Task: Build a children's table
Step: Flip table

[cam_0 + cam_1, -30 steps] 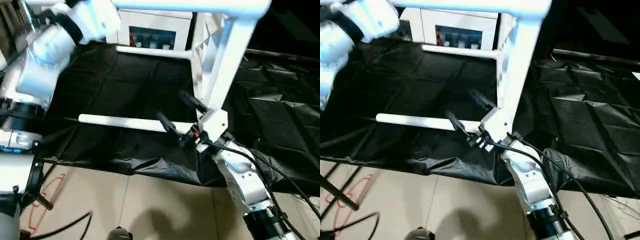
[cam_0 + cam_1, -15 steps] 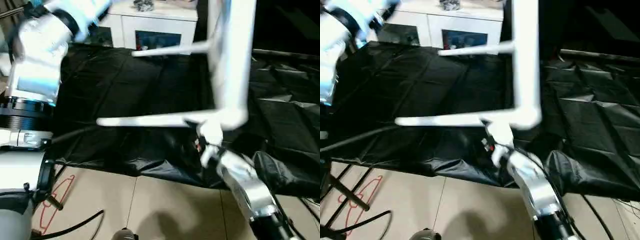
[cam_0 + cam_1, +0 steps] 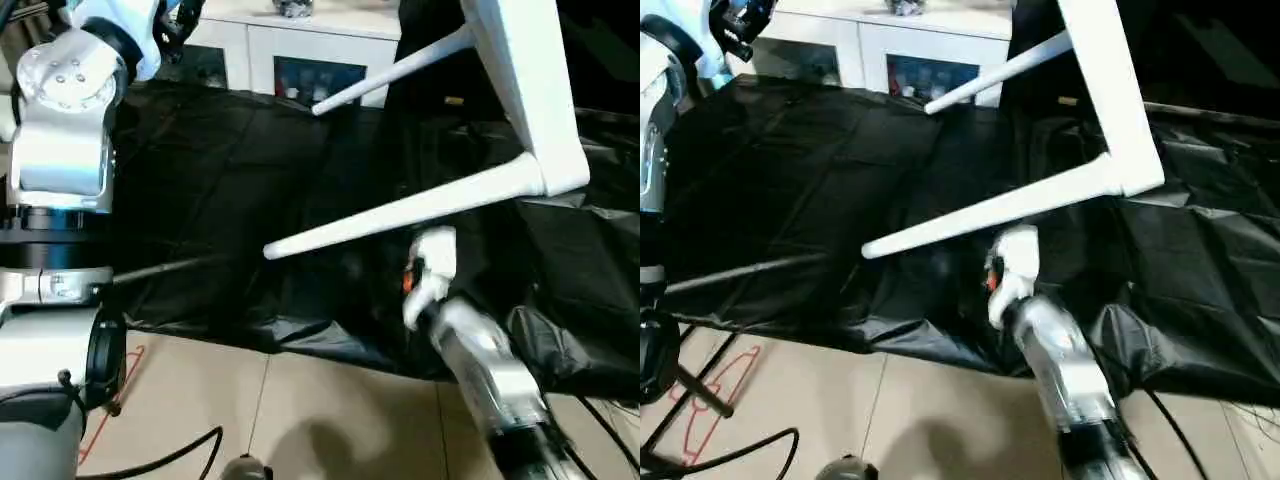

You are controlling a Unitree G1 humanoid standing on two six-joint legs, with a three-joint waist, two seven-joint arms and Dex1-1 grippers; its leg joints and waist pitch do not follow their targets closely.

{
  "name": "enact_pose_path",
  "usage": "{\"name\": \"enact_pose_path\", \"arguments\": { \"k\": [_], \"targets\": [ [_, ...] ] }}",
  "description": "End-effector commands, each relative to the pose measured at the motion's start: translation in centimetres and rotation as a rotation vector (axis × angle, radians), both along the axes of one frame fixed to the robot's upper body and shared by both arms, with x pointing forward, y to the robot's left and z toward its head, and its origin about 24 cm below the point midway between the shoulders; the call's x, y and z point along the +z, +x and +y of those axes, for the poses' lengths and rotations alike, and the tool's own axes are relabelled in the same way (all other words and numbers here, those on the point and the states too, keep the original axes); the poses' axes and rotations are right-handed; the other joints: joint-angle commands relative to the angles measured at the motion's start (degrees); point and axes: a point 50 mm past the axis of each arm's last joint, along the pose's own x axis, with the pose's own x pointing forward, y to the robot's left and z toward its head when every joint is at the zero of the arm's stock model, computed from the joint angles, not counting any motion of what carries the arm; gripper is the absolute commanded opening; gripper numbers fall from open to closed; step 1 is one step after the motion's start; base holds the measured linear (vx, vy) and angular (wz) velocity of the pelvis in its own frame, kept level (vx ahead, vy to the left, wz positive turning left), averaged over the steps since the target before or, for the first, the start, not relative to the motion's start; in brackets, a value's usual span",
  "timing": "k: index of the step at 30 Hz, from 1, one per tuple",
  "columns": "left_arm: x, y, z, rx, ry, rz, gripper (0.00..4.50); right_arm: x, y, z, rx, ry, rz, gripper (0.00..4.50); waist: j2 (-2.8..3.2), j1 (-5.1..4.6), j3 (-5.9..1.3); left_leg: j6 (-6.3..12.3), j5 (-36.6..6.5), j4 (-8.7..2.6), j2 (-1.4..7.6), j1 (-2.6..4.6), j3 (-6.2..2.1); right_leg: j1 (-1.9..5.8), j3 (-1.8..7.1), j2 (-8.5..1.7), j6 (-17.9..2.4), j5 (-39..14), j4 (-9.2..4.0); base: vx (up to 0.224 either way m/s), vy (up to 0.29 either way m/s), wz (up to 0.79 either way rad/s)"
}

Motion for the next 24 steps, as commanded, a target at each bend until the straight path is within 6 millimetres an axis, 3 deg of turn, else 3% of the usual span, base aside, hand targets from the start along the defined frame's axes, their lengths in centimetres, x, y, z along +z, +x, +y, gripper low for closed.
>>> {"name": "enact_pose_path", "arguments": {
  "k": [1, 4, 6, 9, 11, 13, 24],
  "targets": [
    [-2.4, 0.7, 0.1, -0.034, -0.131, 0.123, 2.29, 0.8, 0.6, -0.6, -0.047, 0.043, -0.040, 4.50, -0.39, -0.56, -3.23, -1.98, -15.1, -4.33, 2.02, 1.87, -0.80, 0.93, 1.44, -3.50, -8.9, -10.8, -5.02, 0.000, 0.000, 0.00],
    [-2.6, 0.5, 0.3, -0.026, -0.139, 0.132, 2.29, 1.6, 1.6, -0.5, -0.065, 0.048, -0.081, 4.50, -0.50, -0.41, -3.50, -1.36, -11.5, -4.11, 1.93, 1.64, -0.70, 1.31, 1.27, -3.23, -9.2, -4.9, -4.33, 0.000, 0.000, 0.00],
    [-2.6, 0.4, 0.3, -0.023, -0.141, 0.133, 2.29, 1.8, 1.8, -0.5, -0.069, 0.059, -0.092, 4.13, -0.54, -0.46, -3.49, -0.80, -10.5, -3.96, 1.82, 1.60, -0.57, 1.36, 1.24, -3.14, -9.6, -3.3, -4.26, 0.000, 0.000, 0.00],
    [-2.8, 0.2, 0.6, -0.010, -0.148, 0.142, 2.29, 2.5, 2.3, -0.3, -0.040, 0.144, -0.119, 4.07, -0.72, -0.60, -3.44, -0.20, -11.3, -3.98, 1.80, 1.59, -0.49, 1.48, 1.30, -3.23, -9.8, -4.5, -4.44, 0.000, 0.000, 0.00],
    [-2.9, 0.2, 0.7, -0.005, -0.155, 0.145, 2.29, 2.7, 2.4, -0.2, -0.027, 0.164, -0.121, 3.71, -0.65, -0.79, -3.32, -0.24, -12.2, -4.16, 2.00, 1.66, -0.59, 1.38, 1.27, -3.28, -10.0, -6.0, -4.58, 0.000, 0.000, 0.00],
    [-3.2, 0.1, 0.9, 0.007, -0.186, 0.153, 2.29, 2.8, 2.3, 0.0, 0.008, 0.201, -0.123, 3.65, -0.66, -0.85, -3.33, -0.62, -12.9, -4.24, 2.05, 1.84, -0.59, 1.31, 1.26, -3.23, -9.9, -6.6, -4.61, 0.000, 0.000, 0.00],
    [-4.1, 0.0, 1.8, 0.050, -0.238, 0.159, 2.27, 3.9, 2.0, -0.6, 0.081, 0.173, -0.178, 2.69, -0.87, -0.85, -3.24, -1.36, -12.9, -4.33, 2.05, 1.92, -0.61, 1.34, 1.28, -3.09, -9.9, -5.2, -4.61, 0.000, 0.000, 0.00]
  ]
}}
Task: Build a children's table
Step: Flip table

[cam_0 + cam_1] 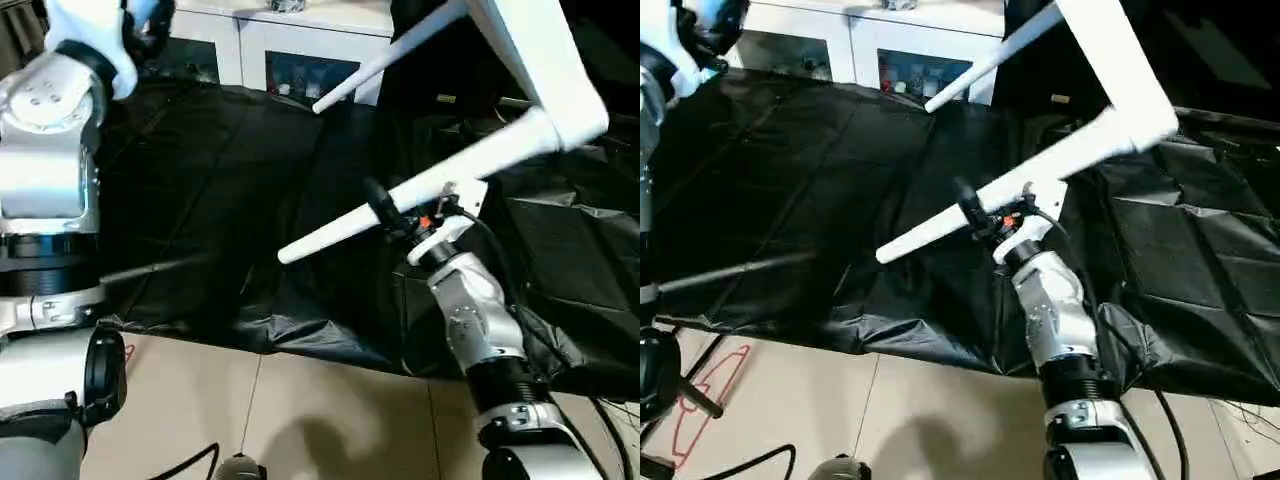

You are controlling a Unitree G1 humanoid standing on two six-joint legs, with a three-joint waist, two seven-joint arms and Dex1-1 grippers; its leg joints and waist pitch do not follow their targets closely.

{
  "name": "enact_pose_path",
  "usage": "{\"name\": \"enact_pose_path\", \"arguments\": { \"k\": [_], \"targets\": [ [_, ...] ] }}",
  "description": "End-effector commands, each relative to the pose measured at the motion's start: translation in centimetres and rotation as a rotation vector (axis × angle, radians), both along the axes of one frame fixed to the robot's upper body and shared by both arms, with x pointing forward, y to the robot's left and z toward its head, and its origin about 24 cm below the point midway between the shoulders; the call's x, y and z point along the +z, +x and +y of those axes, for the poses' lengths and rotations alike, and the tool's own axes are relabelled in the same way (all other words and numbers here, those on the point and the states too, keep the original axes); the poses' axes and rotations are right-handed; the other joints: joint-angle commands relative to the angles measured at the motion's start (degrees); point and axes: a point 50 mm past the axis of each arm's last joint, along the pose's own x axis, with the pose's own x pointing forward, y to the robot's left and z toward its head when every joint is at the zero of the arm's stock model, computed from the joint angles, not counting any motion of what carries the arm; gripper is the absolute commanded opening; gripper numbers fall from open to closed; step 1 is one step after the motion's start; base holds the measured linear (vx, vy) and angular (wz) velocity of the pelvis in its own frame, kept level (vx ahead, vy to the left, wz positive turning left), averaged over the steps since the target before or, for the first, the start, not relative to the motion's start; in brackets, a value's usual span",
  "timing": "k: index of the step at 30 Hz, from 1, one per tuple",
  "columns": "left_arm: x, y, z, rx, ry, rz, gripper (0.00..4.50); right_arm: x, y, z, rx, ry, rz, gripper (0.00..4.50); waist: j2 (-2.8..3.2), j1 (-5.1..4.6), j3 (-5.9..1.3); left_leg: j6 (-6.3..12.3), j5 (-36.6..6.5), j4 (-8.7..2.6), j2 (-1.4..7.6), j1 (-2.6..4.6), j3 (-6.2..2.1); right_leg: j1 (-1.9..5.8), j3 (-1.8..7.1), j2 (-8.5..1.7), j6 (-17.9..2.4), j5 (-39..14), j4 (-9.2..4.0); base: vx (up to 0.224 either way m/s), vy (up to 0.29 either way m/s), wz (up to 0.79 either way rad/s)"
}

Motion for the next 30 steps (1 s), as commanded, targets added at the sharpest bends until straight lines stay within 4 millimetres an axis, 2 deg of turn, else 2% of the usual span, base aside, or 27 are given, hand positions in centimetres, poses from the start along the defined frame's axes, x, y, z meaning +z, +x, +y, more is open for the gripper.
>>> {"name": "enact_pose_path", "arguments": {
  "k": [1, 4, 5, 7, 13, 17, 20, 22, 23, 25, 26, 27, 28, 30],
  "targets": [
    [-3.0, 0.8, -0.4, -0.028, -0.103, 0.124, 2.26, 1.5, -0.1, 0.1, 0.039, -0.017, -0.073, 2.57, 0.19, -0.37, -3.52, -1.36, -12.6, -4.30, 1.95, 1.89, -0.70, 1.40, 1.32, -3.06, -9.8, -4.6, -4.48, 0.000, 0.000, 0.00],
    [-3.5, 0.7, -0.3, -0.023, -0.121, 0.133, 2.23, 1.9, -0.2, -0.2, 0.040, -0.063, -0.096, 2.34, 0.15, -0.31, -3.52, -1.37, -12.7, -4.29, 1.95, 1.92, -0.69, 1.36, 1.33, -3.11, -9.7, -5.1, -4.55, 0.000, 0.000, 0.00],
    [-3.6, 0.6, -0.3, -0.023, -0.122, 0.134, 2.23, 1.9, -0.2, -0.2, 0.040, -0.067, -0.097, 2.34, -0.03, -0.36, -3.45, -1.41, -12.7, -4.29, 1.96, 1.91, -0.66, 1.36, 1.31, -3.10, -9.7, -5.5, -4.56, 0.000, 0.000, 0.00],
    [-4.1, 0.4, -0.3, -0.026, -0.127, 0.140, 2.16, 2.2, -0.1, -0.4, 0.039, -0.081, -0.105, 2.08, 0.06, -0.42, -3.41, -1.41, -13.3, -4.35, 2.00, 1.97, -0.67, 1.24, 1.33, -3.07, -9.6, -6.2, -4.71, 0.000, 0.000, 0.00],
    [-5.5, -0.3, -0.2, -0.017, -0.149, 0.164, 1.95, 3.4, 0.1, -1.0, 0.016, -0.115, -0.149, 1.85, -0.05, -0.62, -3.30, -2.12, -15.2, -4.61, 2.15, 2.10, -0.78, 1.04, 1.31, -3.05, -9.2, -7.9, -4.89, 0.000, 0.000, 0.00],
    [-7.3, -1.5, 0.1, 0.010, -0.171, 0.195, 1.82, 3.9, -0.1, -1.4, 0.010, -0.141, -0.163, 1.78, -0.24, -0.70, -3.53, -1.65, -13.3, -4.46, 2.14, 1.93, -0.74, 1.34, 1.31, -2.97, -9.2, -4.8, -4.58, 0.000, 0.000, 0.00],
    [-8.3, -2.2, 0.1, 0.013, -0.179, 0.227, 1.73, 3.7, -0.3, -1.6, 0.004, -0.168, -0.158, 1.71, -0.19, -0.70, -3.62, -1.15, -11.0, -4.20, 2.05, 2.01, -0.61, 1.24, 1.24, -2.63, -9.5, -0.9, -4.33, 0.000, 0.000, 0.00],
    [-9.9, -3.2, -0.4, 0.003, -0.205, 0.263, 1.67, 3.6, -0.5, -1.6, -0.001, -0.182, -0.156, 1.67, -0.38, -0.61, -3.78, -1.42, -10.0, -4.19, 2.25, 2.01, -0.73, 1.45, 1.08, -2.63, -9.8, 1.8, -4.05, 0.000, 0.000, 0.00],
    [-10.5, -3.6, -0.6, -0.001, -0.218, 0.277, 1.67, 3.6, -0.7, -1.6, -0.003, -0.185, -0.153, 1.67, -0.61, -0.59, -3.71, -1.34, -10.1, -4.17, 2.26, 2.10, -0.64, 1.32, 1.08, -2.56, -9.7, 2.3, -4.19, 0.000, 0.000, 0.00],
    [-10.9, -3.8, -0.8, -0.003, -0.226, 0.285, 1.65, 3.5, -0.8, -1.6, -0.004, -0.188, -0.150, 1.66, -0.53, -0.48, -3.65, -1.64, -10.7, -4.32, 2.40, 2.36, -0.80, 1.29, 0.86, -2.40, -9.7, 3.6, -4.19, 0.000, 0.000, 0.00],
    [-11.2, -4.1, -1.1, -0.008, -0.240, 0.290, 1.64, 3.4, -0.9, -1.6, -0.019, -0.189, -0.136, 1.65, -0.60, -0.59, -3.60, -2.18, -12.0, -4.44, 2.41, 2.76, -0.76, 1.16, 0.73, -2.28, -9.5, 2.9, -4.27, 0.000, 0.000, 0.00],
    [-11.4, -4.2, -1.2, -0.012, -0.242, 0.293, 1.63, 3.2, -1.0, -1.5, -0.024, -0.187, -0.126, 1.64, -1.03, -0.68, -3.47, -2.28, -12.8, -4.48, 2.39, 2.80, -0.68, 1.09, 0.73, -2.24, -9.4, 2.0, -4.48, 0.000, 0.000, 0.00],
    [-11.6, -4.3, -1.2, -0.013, -0.250, 0.301, 1.63, 2.9, -1.2, -1.2, -0.025, -0.195, -0.113, 1.64, -1.05, -0.68, -3.38, -3.00, -14.3, -4.76, 2.43, 2.53, -0.85, 1.37, 0.73, -2.61, -8.7, 0.0, -4.64, 0.000, 0.000, 0.00],
    [-12.0, -4.5, -1.3, -0.010, -0.255, 0.313, 1.63, 2.3, -1.5, -0.8, -0.030, -0.228, -0.097, 1.64, -1.17, -0.80, -3.38, -3.49, -14.9, -4.83, 2.36, 2.47, -0.93, 1.44, 0.75, -2.72, -7.9, -1.3, -4.77, 0.000, 0.000, 0.00]
  ]
}}
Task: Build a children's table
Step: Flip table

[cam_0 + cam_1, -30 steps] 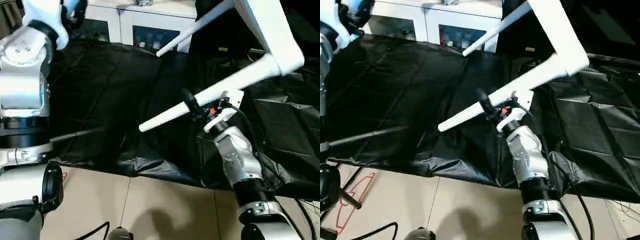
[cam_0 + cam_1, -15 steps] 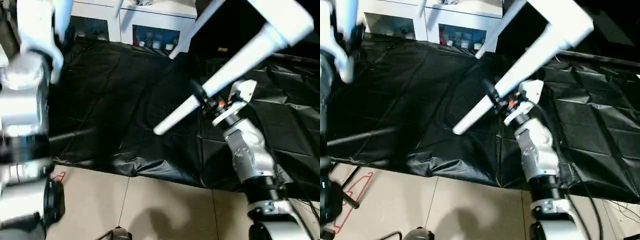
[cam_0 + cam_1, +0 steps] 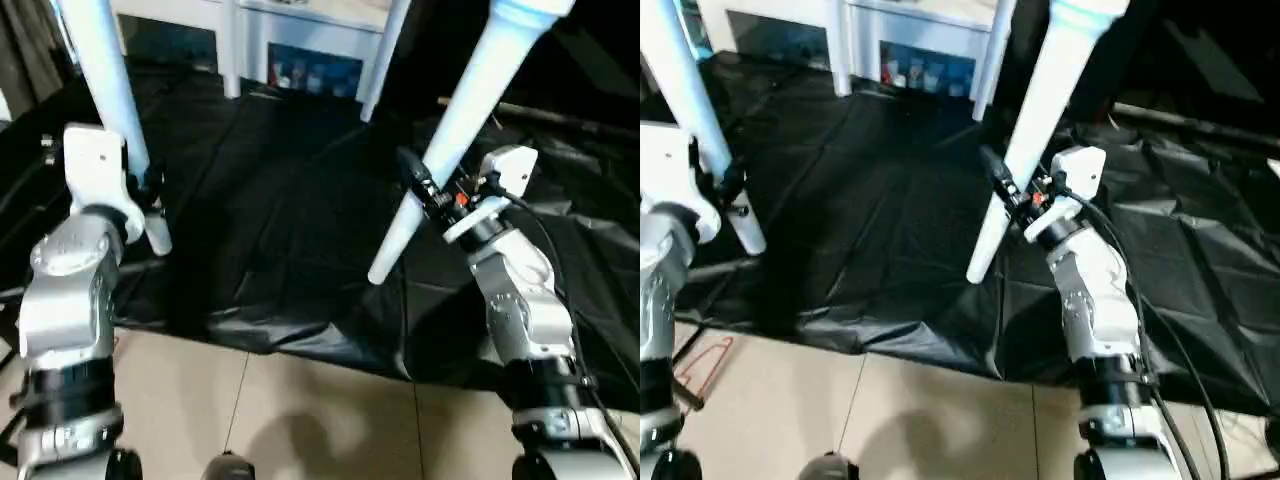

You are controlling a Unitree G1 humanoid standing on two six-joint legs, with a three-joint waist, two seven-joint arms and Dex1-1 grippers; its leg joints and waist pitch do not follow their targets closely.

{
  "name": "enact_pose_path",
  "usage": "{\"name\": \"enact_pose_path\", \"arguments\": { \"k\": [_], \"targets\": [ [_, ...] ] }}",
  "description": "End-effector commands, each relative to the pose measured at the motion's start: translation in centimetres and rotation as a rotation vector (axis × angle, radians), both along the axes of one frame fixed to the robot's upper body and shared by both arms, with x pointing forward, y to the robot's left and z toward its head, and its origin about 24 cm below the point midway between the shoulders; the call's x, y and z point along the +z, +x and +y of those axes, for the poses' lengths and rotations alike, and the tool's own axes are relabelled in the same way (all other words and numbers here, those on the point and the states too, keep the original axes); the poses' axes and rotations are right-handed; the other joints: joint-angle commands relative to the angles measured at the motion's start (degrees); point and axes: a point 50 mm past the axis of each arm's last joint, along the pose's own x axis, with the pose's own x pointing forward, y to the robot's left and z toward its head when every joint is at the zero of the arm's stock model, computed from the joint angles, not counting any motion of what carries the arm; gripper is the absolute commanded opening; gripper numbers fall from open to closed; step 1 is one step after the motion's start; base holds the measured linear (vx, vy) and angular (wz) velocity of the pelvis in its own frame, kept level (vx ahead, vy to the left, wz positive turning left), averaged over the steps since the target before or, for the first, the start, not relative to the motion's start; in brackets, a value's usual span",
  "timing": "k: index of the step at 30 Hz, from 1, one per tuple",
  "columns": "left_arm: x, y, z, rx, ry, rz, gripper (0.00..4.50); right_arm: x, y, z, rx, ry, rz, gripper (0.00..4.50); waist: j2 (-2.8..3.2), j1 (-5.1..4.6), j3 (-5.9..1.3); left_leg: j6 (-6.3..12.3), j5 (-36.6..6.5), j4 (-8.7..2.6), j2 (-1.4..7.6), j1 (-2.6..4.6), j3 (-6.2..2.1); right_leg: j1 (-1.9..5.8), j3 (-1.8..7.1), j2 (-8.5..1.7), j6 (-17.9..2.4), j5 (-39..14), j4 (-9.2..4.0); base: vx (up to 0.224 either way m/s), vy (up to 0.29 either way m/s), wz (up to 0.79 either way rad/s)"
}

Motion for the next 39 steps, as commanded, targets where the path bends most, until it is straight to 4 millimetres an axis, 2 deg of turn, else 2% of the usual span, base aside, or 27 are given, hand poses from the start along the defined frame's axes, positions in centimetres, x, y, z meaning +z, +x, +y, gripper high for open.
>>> {"name": "enact_pose_path", "arguments": {
  "k": [1, 2, 3, 5, 6, 7, 8, 10, 11, 12, 13, 15, 16, 17, 19, 21, 22, 25, 26, 27, 28, 29, 30, 31, 32, 36, 39],
  "targets": [
    [0.8, 0.1, -2.9, -0.131, -0.009, -0.040, 1.63, -2.1, -0.4, 1.5, 0.034, -0.083, 0.085, 1.64, 1.66, -0.56, -3.43, -3.73, -14.9, -4.86, 2.07, 2.76, -0.71, 0.83, 1.53, -2.74, -7.6, -1.7, -3.89, 0.000, 0.000, 0.00],
    [0.6, 0.1, -2.9, -0.119, -0.006, -0.030, 1.63, -2.5, -0.4, 1.7, 0.022, -0.108, 0.098, 1.64, 2.02, -0.72, -3.38, -4.16, -15.7, -4.93, 2.04, 2.74, -0.80, 0.79, 1.56, -2.79, -7.4, -2.6, -3.94, 0.000, 0.000, 0.00],
    [0.4, 0.0, -2.8, -0.100, 0.006, -0.017, 1.63, -3.0, -0.4, 1.8, 0.009, -0.130, 0.122, 1.64, 1.80, -0.91, -3.28, -4.45, -16.5, -5.03, 2.03, 2.71, -0.84, 0.83, 1.55, -2.82, -7.0, -3.8, -4.14, 0.000, 0.000, 0.00],
    [-0.8, -0.1, -2.8, -0.120, 0.004, 0.014, 1.63, -4.0, -0.6, 2.4, 0.010, -0.176, 0.156, 1.64, 1.76, -1.02, -3.15, -4.71, -17.5, -5.15, 1.99, 2.73, -0.89, 0.79, 1.57, -2.86, -6.5, -5.7, -4.38, 0.000, 0.000, 0.00],
    [-1.0, -0.1, -2.8, -0.125, 0.003, 0.016, 1.63, -4.1, -0.6, 2.4, 0.011, -0.181, 0.159, 1.99, 1.70, -1.13, -3.04, -4.84, -19.0, -5.25, 1.94, 2.80, -0.91, 0.73, 1.63, -2.91, -6.0, -8.1, -4.68, 0.000, 0.000, 0.00],
    [-1.5, -0.1, -2.6, -0.135, 0.007, 0.030, 1.63, -4.5, -0.6, 2.5, -0.009, -0.178, 0.172, 1.99, 1.77, -1.12, -3.03, -5.09, -20.4, -5.31, 1.98, 2.95, -1.00, 0.53, 1.71, -3.00, -5.5, -10.2, -4.94, 0.000, 0.000, 0.00],
    [-1.7, -0.1, -2.6, -0.135, 0.013, 0.036, 2.19, -4.6, -0.6, 2.5, -0.026, -0.169, 0.179, 2.34, 1.71, -1.20, -3.12, -5.37, -20.7, -5.38, 2.00, 2.94, -1.07, 0.54, 1.71, -2.98, -5.2, -10.8, -4.97, 0.000, 0.000, 0.00],
    [-2.3, -0.3, -2.1, -0.131, 0.023, 0.043, 2.33, -5.0, -0.6, 2.2, -0.075, -0.134, 0.198, 2.40, 1.76, -1.27, -3.26, -5.43, -20.0, -5.36, 2.01, 2.97, -1.07, 0.53, 1.69, -2.83, -5.1, -9.2, -4.85, 0.000, 0.000, 0.00],
    [-2.5, -0.5, -1.6, -0.116, 0.026, 0.042, 2.38, -5.2, -0.8, 2.0, -0.096, -0.114, 0.202, 2.62, 2.19, -1.21, -3.12, -5.78, -21.2, -5.50, 2.05, 3.19, -1.11, 0.17, 1.67, -2.85, -5.3, -9.4, -5.09, 0.000, 0.000, 0.00],
    [-2.7, -0.8, -1.1, -0.100, 0.025, 0.037, 2.38, -5.3, -0.9, 1.9, -0.111, -0.096, 0.207, 2.62, 2.09, -1.32, -3.16, -6.08, -22.2, -5.52, 2.05, 3.18, -1.14, 0.17, 1.65, -2.84, -5.4, -9.6, -5.11, 0.000, 0.000, 0.00],
    [-2.8, -1.4, -0.5, -0.078, 0.015, 0.027, 2.69, -5.3, -1.4, 1.9, -0.123, -0.079, 0.208, 2.82, 1.92, -1.29, -3.47, -6.15, -21.9, -5.63, 2.16, 3.05, -1.37, 0.55, 1.51, -2.78, -5.4, -7.6, -4.71, 0.000, 0.000, 0.00],
    [-2.8, -1.7, -0.4, -0.073, 0.008, 0.022, 2.76, -5.2, -1.6, 1.9, -0.124, -0.074, 0.207, 2.86, 1.84, -1.46, -3.61, -5.80, -19.3, -5.57, 2.18, 2.76, -1.42, 0.85, 1.35, -2.53, -5.5, -3.5, -4.16, 0.000, 0.000, 0.00],
    [-2.8, -1.8, -0.3, -0.073, 0.006, 0.022, 2.76, -5.2, -1.7, 1.9, -0.124, -0.075, 0.206, 2.94, 1.74, -1.38, -3.84, -5.14, -16.5, -5.20, 2.09, 2.72, -1.19, 0.99, 1.36, -2.53, -6.0, 0.0, -3.89, 0.000, 0.000, 0.00],
    [-2.9, -2.7, 0.1, -0.073, -0.008, 0.013, 2.84, -5.2, -2.4, 1.7, -0.137, -0.066, 0.205, 3.18, 1.71, -1.31, -3.77, -4.30, -13.8, -4.95, 2.02, 2.50, -1.00, 1.15, 1.41, -2.59, -6.3, 3.1, -3.66, 0.000, 0.000, 0.00],
    [-3.2, -3.7, 0.3, -0.079, -0.015, 0.007, 3.15, -5.4, -3.2, 1.6, -0.149, -0.063, 0.212, 3.31, 1.94, -1.20, -3.56, -3.63, -11.1, -4.88, 1.98, 2.29, -0.91, 1.41, 1.43, -2.54, -6.2, 6.5, -3.49, 0.000, 0.000, 0.00],
    [-3.5, -4.6, 0.5, -0.087, -0.011, -0.001, 3.19, -5.5, -3.9, 1.5, -0.164, -0.067, 0.219, 3.38, 1.98, -1.28, -3.52, -3.55, -12.8, -4.89, 1.93, 2.64, -0.78, 1.27, 1.47, -2.43, -5.9, 4.5, -3.73, 0.000, 0.000, 0.00],
    [-3.8, -5.2, 0.6, -0.092, -0.009, -0.007, 3.20, -5.6, -4.4, 1.4, -0.175, -0.066, 0.228, 3.61, 1.91, -1.37, -3.33, -3.64, -13.8, -5.11, 2.05, 2.51, -0.81, 1.28, 1.53, -2.45, -5.7, 2.9, -3.94, 0.000, 0.000, 0.00],
    [-4.6, -7.3, 0.7, -0.103, -0.031, -0.024, 3.55, -5.7, -5.8, 0.7, -0.201, -0.093, 0.245, 3.75, 1.92, -1.38, -3.04, -4.28, -17.3, -5.51, 2.32, 2.62, -0.88, 1.16, 1.61, -2.47, -4.9, -1.5, -4.47, 0.000, 0.000, 0.00],
    [-4.9, -8.1, 0.7, -0.104, -0.052, -0.027, 3.55, -5.8, -6.3, 0.3, -0.209, -0.094, 0.259, 3.75, 1.98, -1.59, -2.86, -4.54, -20.0, -5.62, 2.23, 2.81, -0.88, 0.84, 1.67, -2.35, -4.6, -4.9, -4.82, 0.000, 0.000, 0.00],
    [-5.2, -8.8, 0.7, -0.095, -0.066, -0.018, 3.55, -6.0, -6.7, 0.0, -0.220, -0.092, 0.274, 3.75, 1.88, -1.67, -2.82, -4.67, -20.9, -5.73, 2.28, 2.72, -0.96, 0.92, 1.70, -2.47, -4.4, -6.5, -4.93, 0.000, 0.000, 0.00],
    [-5.5, -9.4, 0.7, -0.084, -0.078, -0.014, 3.55, -6.1, -7.2, -0.3, -0.220, -0.084, 0.293, 3.75, 1.93, -1.79, -2.56, -4.92, -23.1, -5.88, 2.38, 2.70, -0.97, 0.65, 1.81, -2.55, -4.0, -9.4, -5.39, 0.000, 0.000, 0.00],
    [-5.5, -9.4, 0.7, -0.084, -0.078, -0.014, 3.55, -6.1, -7.2, -0.3, -0.220, -0.084, 0.293, 3.75, 1.94, -1.93, -2.54, -4.98, -24.9, -5.95, 2.42, 2.83, -1.07, 0.55, 1.83, -2.56, -3.5, -11.9, -5.63, 0.000, 0.000, 0.00],
    [-6.1, -10.5, 0.4, -0.066, -0.105, 0.016, 3.55, -6.3, -8.4, -1.0, -0.215, -0.063, 0.321, 3.75, 1.97, -2.12, -2.44, -5.06, -26.0, -5.94, 2.33, 2.90, -1.06, 0.28, 1.85, -2.52, -3.4, -13.4, -5.78, 0.000, 0.000, 0.00],
    [-6.3, -10.9, 0.2, -0.063, -0.108, 0.033, 3.55, -6.4, -8.8, -1.3, -0.215, -0.055, 0.332, 3.75, 1.86, -2.13, -2.26, -4.99, -27.6, -6.07, 2.47, 2.88, -1.19, 0.32, 1.90, -2.74, -2.9, -16.0, -6.18, 0.000, 0.000, 0.00],
    [-6.4, -11.3, -0.2, -0.067, -0.112, 0.040, 3.55, -6.5, -9.5, -1.7, -0.218, -0.051, 0.356, 3.75, 1.75, -2.38, -1.91, -5.01, -29.6, -6.12, 2.36, 2.83, -1.22, -0.02, 1.92, -2.73, -2.3, -19.6, -6.65, 0.000, 0.000, 0.00],
    [-6.6, -11.9, -0.4, -0.036, -0.110, 0.037, 3.55, -7.0, -10.2, -2.4, -0.246, -0.088, 0.396, 3.75, 1.81, -2.83, -1.87, -5.21, -30.4, -6.14, 2.21, 2.66, -1.54, -0.13, 1.88, -2.74, -1.2, -22.7, -7.03, 0.000, 0.000, 0.00],
    [-6.4, -12.2, -0.8, -0.033, -0.106, 0.001, 3.55, -7.3, -10.2, -2.5, -0.245, -0.115, 0.423, 3.75, 1.72, -3.54, -1.76, -5.50, -31.4, -6.13, 2.08, 2.54, -1.75, -0.20, 1.73, -2.76, -0.6, -24.6, -7.33, 0.000, 0.000, 0.00]
  ]
}}
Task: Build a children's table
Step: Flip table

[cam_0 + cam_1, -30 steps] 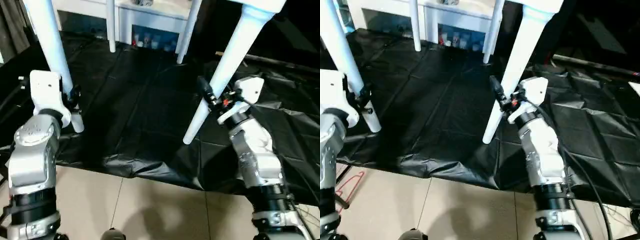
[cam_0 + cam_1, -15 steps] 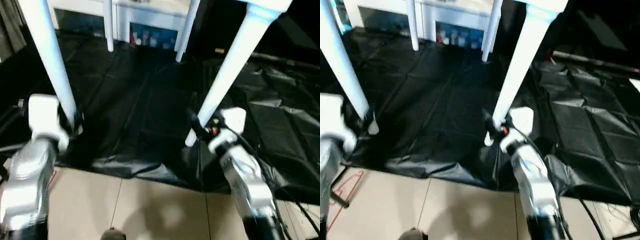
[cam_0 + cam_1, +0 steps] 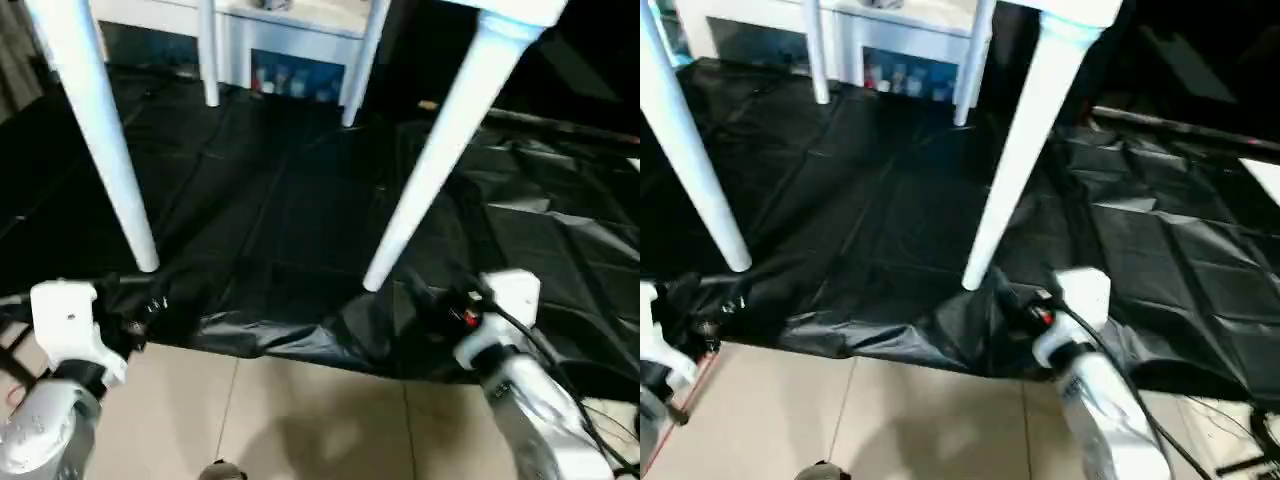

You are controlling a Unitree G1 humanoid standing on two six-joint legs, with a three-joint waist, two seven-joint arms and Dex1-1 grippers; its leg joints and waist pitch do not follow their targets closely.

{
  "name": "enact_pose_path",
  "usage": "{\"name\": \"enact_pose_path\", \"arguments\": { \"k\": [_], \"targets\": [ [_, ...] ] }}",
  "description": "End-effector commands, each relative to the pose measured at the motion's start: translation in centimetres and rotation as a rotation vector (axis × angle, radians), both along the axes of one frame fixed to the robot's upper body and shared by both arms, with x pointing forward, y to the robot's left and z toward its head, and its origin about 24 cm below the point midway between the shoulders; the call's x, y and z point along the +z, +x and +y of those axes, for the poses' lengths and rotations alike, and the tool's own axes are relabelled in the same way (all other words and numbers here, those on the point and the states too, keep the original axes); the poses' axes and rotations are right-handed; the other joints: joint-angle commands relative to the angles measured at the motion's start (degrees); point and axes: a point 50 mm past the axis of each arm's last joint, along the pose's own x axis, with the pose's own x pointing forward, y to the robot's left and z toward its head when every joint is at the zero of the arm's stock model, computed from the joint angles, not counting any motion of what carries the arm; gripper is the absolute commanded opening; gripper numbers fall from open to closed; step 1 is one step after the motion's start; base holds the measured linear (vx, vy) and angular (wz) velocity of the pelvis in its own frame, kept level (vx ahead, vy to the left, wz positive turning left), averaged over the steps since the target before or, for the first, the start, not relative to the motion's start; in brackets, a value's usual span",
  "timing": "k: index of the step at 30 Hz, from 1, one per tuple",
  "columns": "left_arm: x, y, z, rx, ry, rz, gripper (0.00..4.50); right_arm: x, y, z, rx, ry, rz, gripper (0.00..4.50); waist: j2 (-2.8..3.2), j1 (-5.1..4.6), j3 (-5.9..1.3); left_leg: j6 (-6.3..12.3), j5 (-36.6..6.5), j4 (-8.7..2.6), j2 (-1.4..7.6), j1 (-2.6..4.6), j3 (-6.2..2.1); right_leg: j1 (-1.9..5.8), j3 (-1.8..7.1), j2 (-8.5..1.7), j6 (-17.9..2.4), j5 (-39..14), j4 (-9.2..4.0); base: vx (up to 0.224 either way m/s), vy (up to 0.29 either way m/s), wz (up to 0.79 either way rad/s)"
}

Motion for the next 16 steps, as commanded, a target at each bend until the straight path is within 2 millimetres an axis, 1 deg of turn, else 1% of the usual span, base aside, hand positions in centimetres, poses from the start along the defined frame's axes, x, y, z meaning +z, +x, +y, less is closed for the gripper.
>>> {"name": "enact_pose_path", "arguments": {
  "k": [1, 2, 3, 4, 6, 9, 10, 11, 12, 14, 16],
  "targets": [
    [0.52, -0.18, -0.84, -0.027, -0.014, -0.038, 3.55, 0.15, 0.01, -0.57, -0.003, -0.023, 0.015, 3.75, 1.48, -0.44, -1.71, -5.43, -31.8, -5.11, 1.93, 1.73, -1.55, -0.30, 2.07, -2.95, -1.1, -25.1, -6.38, 0.000, 0.000, 0.00],
    [0.54, -0.23, -1.04, -0.036, -0.019, -0.038, 3.55, 0.22, 0.05, -0.47, 0.018, -0.029, 0.008, 3.75, 1.42, -0.54, -1.69, -5.37, -31.8, -5.11, 1.87, 1.62, -1.64, -0.20, 2.02, -2.98, -1.0, -25.6, -6.36, 0.000, 0.000, 0.00],
    [0.67, -0.32, -1.29, -0.043, -0.018, -0.038, 3.55, 0.35, 0.01, -0.36, 0.041, -0.031, 0.001, 3.75, 1.44, -0.56, -1.73, -5.38, -31.9, -5.06, 1.87, 1.66, -1.65, -0.23, 2.00, -2.99, -1.0, -25.7, -6.40, 0.000, 0.000, 0.00],
    [0.90, -0.32, -1.44, -0.047, -0.003, -0.049, 3.55, 0.40, -0.04, -0.26, 0.054, -0.029, 0.000, 3.75, 1.23, -0.54, -1.72, -5.16, -32.1, -4.96, 1.90, 1.78, -1.63, -0.31, 2.00, -2.95, -0.9, -25.7, -6.46, 0.000, 0.000, 0.00],
    [1.14, -0.21, -1.49, -0.036, 0.014, -0.054, 3.55, 0.40, -0.13, -0.09, 0.071, -0.020, 0.006, 3.75, 1.26, -0.48, -1.67, -4.89, -32.2, -4.83, 1.87, 1.97, -1.54, -0.56, 2.10, -2.94, -1.0, -25.8, -6.55, 0.000, 0.000, 0.00],
    [1.30, -0.07, -1.55, -0.039, 0.009, -0.059, 3.55, 0.15, -0.17, -0.03, 0.087, -0.028, 0.022, 3.75, 1.46, -0.44, -1.77, -4.72, -31.3, -4.79, 1.82, 1.99, -1.50, -0.48, 2.11, -2.78, -1.4, -23.9, -6.33, 0.000, 0.000, 0.00],
    [1.30, -0.03, -1.59, -0.047, 0.008, -0.060, 3.55, 0.04, -0.16, -0.01, 0.095, -0.034, 0.027, 3.75, 1.50, -0.36, -1.86, -4.73, -30.7, -4.78, 1.86, 2.04, -1.44, -0.42, 2.13, -2.69, -1.6, -22.2, -6.16, 0.000, 0.000, 0.00],
    [1.20, 0.10, -1.61, -0.056, 0.028, -0.053, 3.55, -0.10, -0.13, -0.02, 0.109, -0.045, 0.034, 3.75, 1.50, -0.36, -1.86, -4.73, -30.7, -4.78, 1.86, 2.04, -1.44, -0.42, 2.13, -2.69, -1.6, -22.2, -6.16, 0.000, 0.000, 0.00],
    [1.15, 0.27, -1.58, -0.056, 0.054, -0.051, 3.55, -0.23, -0.06, -0.14, 0.112, -0.056, 0.043, 3.75, 1.91, -0.30, -1.92, -4.84, -30.7, -4.79, 1.88, 2.11, -1.46, -0.39, 2.14, -2.58, -1.8, -20.8, -6.10, 0.000, 0.000, 0.00],
    [1.12, 0.32, -1.54, -0.053, 0.069, -0.050, 3.55, -0.31, -0.04, -0.25, 0.109, -0.060, 0.048, 3.75, 1.70, -0.25, -2.03, -4.57, -29.5, -4.77, 1.92, 2.10, -1.35, -0.21, 2.14, -2.45, -2.1, -18.2, -5.74, 0.000, 0.000, 0.00],
    [1.13, 0.27, -1.40, -0.032, 0.060, -0.044, 3.55, -0.29, -0.18, -0.25, 0.111, -0.052, 0.048, 3.75, 1.73, -0.26, -2.11, -4.42, -28.8, -4.73, 1.91, 2.02, -1.28, -0.10, 2.15, -2.48, -2.6, -17.1, -5.57, 0.000, 0.000, 0.00]
  ]
}}
